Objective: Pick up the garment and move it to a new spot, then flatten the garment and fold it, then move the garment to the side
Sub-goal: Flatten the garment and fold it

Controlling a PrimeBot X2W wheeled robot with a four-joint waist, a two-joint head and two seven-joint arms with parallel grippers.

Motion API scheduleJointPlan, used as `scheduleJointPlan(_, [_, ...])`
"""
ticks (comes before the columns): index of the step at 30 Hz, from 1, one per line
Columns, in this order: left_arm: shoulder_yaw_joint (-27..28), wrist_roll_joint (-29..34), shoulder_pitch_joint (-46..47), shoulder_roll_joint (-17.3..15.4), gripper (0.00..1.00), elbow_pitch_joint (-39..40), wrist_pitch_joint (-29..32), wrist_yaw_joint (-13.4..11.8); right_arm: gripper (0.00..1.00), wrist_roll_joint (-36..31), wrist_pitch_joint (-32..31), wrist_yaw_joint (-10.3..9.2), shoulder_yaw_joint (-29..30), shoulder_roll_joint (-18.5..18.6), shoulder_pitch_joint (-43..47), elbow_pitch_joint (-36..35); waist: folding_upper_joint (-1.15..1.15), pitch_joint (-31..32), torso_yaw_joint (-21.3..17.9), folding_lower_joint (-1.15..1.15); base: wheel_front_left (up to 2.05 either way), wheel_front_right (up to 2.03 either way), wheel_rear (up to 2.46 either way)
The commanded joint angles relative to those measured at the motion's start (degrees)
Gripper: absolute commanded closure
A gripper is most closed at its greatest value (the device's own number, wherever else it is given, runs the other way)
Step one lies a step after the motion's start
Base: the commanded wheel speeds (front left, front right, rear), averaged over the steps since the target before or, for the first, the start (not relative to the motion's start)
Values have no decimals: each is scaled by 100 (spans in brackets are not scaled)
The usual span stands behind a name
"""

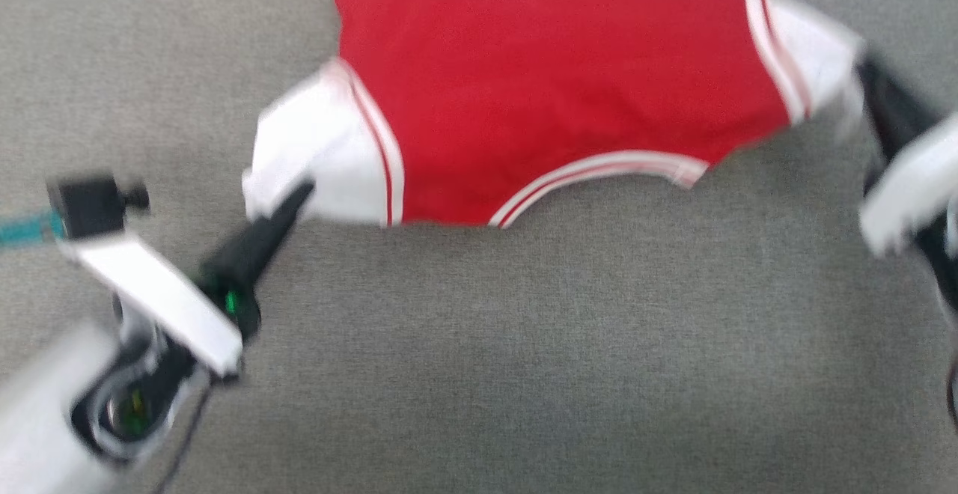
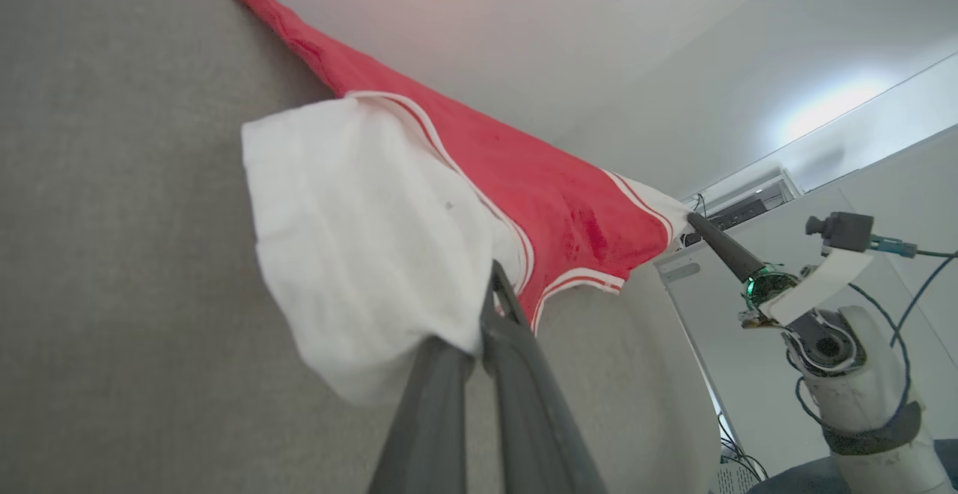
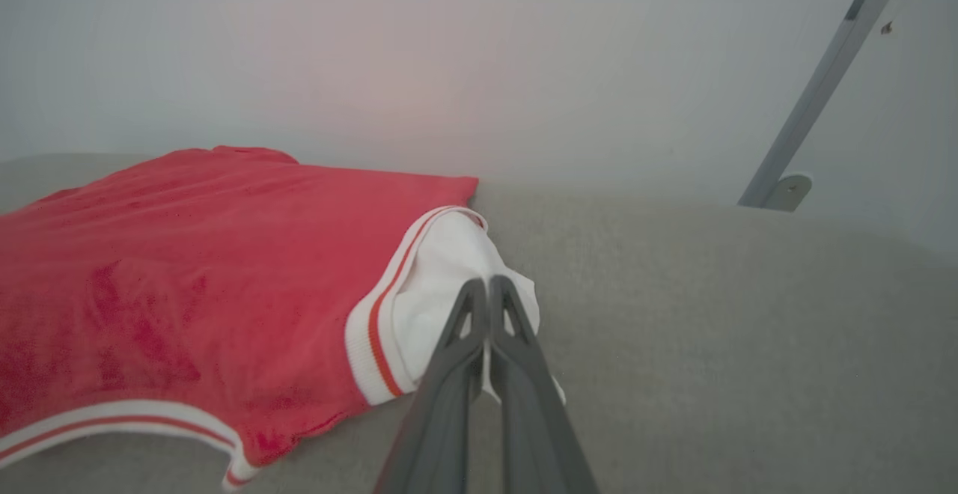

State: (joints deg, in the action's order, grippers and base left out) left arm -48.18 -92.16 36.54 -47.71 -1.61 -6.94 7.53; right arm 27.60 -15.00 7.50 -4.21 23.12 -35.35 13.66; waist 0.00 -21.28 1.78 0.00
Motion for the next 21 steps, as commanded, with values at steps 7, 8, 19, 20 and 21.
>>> scheduleJointPlan(7, [-310, 170, -1274, -435, 100, 492, -358, -7, 100, 393, -1411, -2, 898, -279, 2678, -2135, 0, 336, 93, 0, 0, 0, 0])
scheduleJointPlan(8, [-328, 158, -1413, -501, 100, 539, -396, -7, 100, 424, -1586, -1, 978, -350, 2992, -2408, 0, 364, 105, 0, 0, 0, 0])
scheduleJointPlan(19, [-194, -35, -2876, -1226, 100, 1225, -733, -7, 100, 790, -3083, -1, 1442, -831, 5401, -4262, 0, 521, 203, 0, 0, 0, 0])
scheduleJointPlan(20, [-154, -33, -2978, -1281, 100, 1247, -752, -7, 100, 832, -3160, -2, 1483, -848, 5523, -4360, 0, 516, 210, 0, 0, 0, 0])
scheduleJointPlan(21, [-105, -5, -3050, -1301, 100, 1257, -767, -7, 100, 851, -3205, -2, 1528, -873, 5593, -4442, 0, 511, 215, 0, 0, 0, 0])
